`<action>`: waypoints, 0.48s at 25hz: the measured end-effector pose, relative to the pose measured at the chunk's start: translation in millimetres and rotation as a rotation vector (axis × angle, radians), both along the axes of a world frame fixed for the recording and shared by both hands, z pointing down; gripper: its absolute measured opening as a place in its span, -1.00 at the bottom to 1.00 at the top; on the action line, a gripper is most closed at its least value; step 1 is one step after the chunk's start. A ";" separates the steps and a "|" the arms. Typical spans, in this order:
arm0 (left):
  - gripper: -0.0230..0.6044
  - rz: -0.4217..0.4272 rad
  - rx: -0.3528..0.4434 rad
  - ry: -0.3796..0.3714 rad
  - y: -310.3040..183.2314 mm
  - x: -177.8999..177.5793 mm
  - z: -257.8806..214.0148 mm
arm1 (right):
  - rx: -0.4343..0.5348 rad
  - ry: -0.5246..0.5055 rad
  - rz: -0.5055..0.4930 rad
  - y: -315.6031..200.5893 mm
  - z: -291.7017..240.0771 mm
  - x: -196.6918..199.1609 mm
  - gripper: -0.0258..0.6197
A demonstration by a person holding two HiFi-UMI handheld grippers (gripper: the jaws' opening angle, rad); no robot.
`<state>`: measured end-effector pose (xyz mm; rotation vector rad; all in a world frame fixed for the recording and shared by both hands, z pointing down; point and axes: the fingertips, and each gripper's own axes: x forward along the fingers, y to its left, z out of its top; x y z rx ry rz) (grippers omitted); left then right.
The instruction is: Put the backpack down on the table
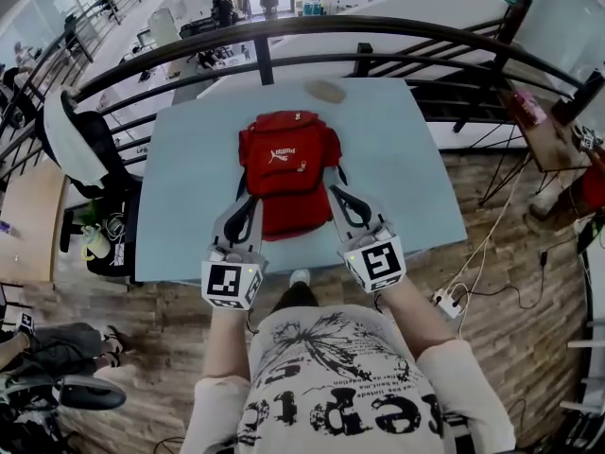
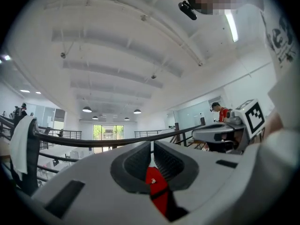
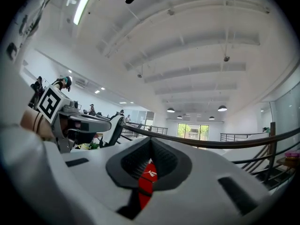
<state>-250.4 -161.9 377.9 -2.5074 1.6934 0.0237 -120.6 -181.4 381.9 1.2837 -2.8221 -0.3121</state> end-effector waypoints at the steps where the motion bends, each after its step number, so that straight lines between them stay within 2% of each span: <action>1: -0.85 -0.003 0.002 -0.005 2.1 1.2 -1.3 | -0.005 -0.002 -0.005 3.3 -0.2 -0.4 -0.94; 7: -0.85 0.020 0.013 -0.031 11.8 8.7 0.7 | -0.026 0.013 -0.037 14.7 7.9 -4.3 -0.94; 12: -0.85 0.022 -0.001 -0.019 15.7 8.5 6.8 | -0.019 0.005 -0.026 14.7 9.9 -3.0 -0.94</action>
